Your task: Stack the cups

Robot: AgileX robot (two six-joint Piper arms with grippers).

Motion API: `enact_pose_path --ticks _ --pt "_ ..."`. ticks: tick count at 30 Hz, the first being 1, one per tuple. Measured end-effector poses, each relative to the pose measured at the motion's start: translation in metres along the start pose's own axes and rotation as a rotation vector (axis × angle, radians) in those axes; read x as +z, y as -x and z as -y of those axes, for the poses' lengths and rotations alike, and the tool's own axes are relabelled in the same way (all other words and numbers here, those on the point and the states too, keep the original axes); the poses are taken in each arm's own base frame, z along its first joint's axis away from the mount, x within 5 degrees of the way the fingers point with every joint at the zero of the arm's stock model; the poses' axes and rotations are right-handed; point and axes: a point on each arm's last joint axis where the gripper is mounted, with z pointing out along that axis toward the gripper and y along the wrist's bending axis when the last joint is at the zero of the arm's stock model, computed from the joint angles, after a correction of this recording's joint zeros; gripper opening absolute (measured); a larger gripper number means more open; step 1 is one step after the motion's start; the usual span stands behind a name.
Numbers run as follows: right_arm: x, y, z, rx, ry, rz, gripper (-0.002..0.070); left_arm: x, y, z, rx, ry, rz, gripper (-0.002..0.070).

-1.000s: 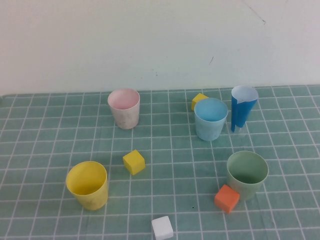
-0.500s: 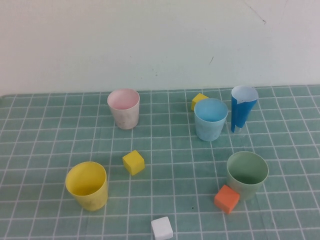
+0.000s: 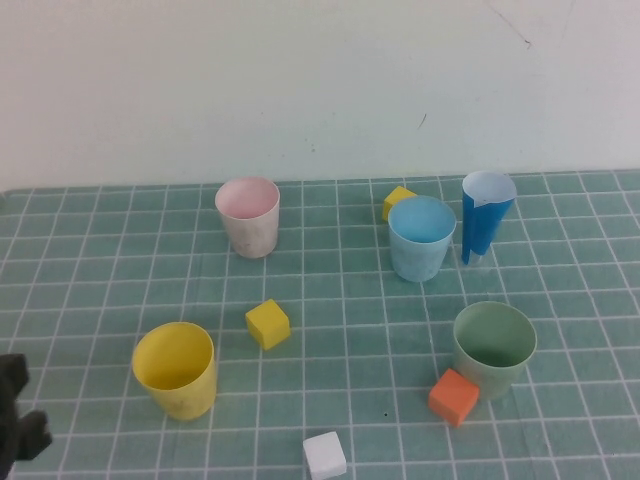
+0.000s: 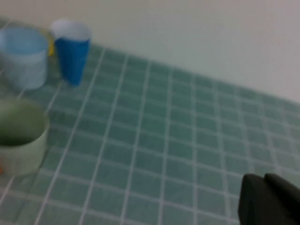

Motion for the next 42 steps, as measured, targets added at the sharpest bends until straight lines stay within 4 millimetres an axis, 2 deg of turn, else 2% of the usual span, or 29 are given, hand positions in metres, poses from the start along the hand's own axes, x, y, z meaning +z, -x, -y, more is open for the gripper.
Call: enact_pose_path --ticks 4,8,10,15,17,21,25,28,29,33,34,36,38,42 --pt "0.024 -0.004 -0.013 -0.057 0.213 -0.131 -0.0002 0.039 0.008 0.000 0.014 0.008 -0.173 -0.0002" --pt "0.036 -0.006 -0.022 -0.083 0.349 -0.177 -0.0002 0.071 0.016 0.000 0.065 0.010 -0.286 0.0024" --pt "0.039 -0.006 -0.024 -0.105 0.380 -0.182 -0.0002 0.085 0.021 0.000 0.083 0.010 -0.333 0.0084" --pt "0.040 -0.006 -0.025 -0.162 0.400 -0.170 -0.0002 0.119 0.024 -0.002 0.098 0.012 -0.454 0.0395" --pt "0.040 -0.006 -0.025 -0.169 0.401 -0.168 -0.0002 0.133 0.021 -0.004 0.098 0.016 -0.493 0.0476" --pt "0.040 -0.005 -0.025 -0.178 0.402 -0.165 -0.0002 0.163 0.012 -0.008 0.089 0.029 -0.529 0.0523" --pt "0.040 -0.005 -0.025 -0.179 0.403 -0.164 -0.0002 0.194 0.002 -0.014 0.073 0.047 -0.553 0.0501" --pt "0.040 -0.005 -0.025 -0.177 0.404 -0.163 -0.0002 0.213 -0.004 -0.017 0.071 0.055 -0.580 0.0430" --pt "0.040 -0.005 -0.025 -0.175 0.405 -0.162 -0.0002 0.219 -0.006 -0.018 0.072 0.056 -0.593 0.0396" --pt "0.041 -0.004 -0.024 -0.175 0.391 -0.153 -0.0002 0.236 -0.005 -0.016 0.070 0.041 -0.655 0.0130" --pt "0.041 -0.004 -0.024 -0.174 0.386 -0.149 -0.0002 0.237 -0.003 -0.014 0.064 0.035 -0.672 0.0092" --pt "0.041 -0.003 -0.023 -0.174 0.375 -0.140 -0.0002 0.240 0.011 -0.010 0.063 0.014 -0.673 0.0042" --pt "0.041 -0.003 -0.023 -0.174 0.371 -0.138 -0.0002 0.241 0.028 -0.004 0.064 -0.011 -0.673 0.0026" --pt "0.041 -0.003 -0.023 -0.173 0.372 -0.138 -0.0002 0.240 0.080 0.010 0.059 -0.069 -0.593 0.0022"
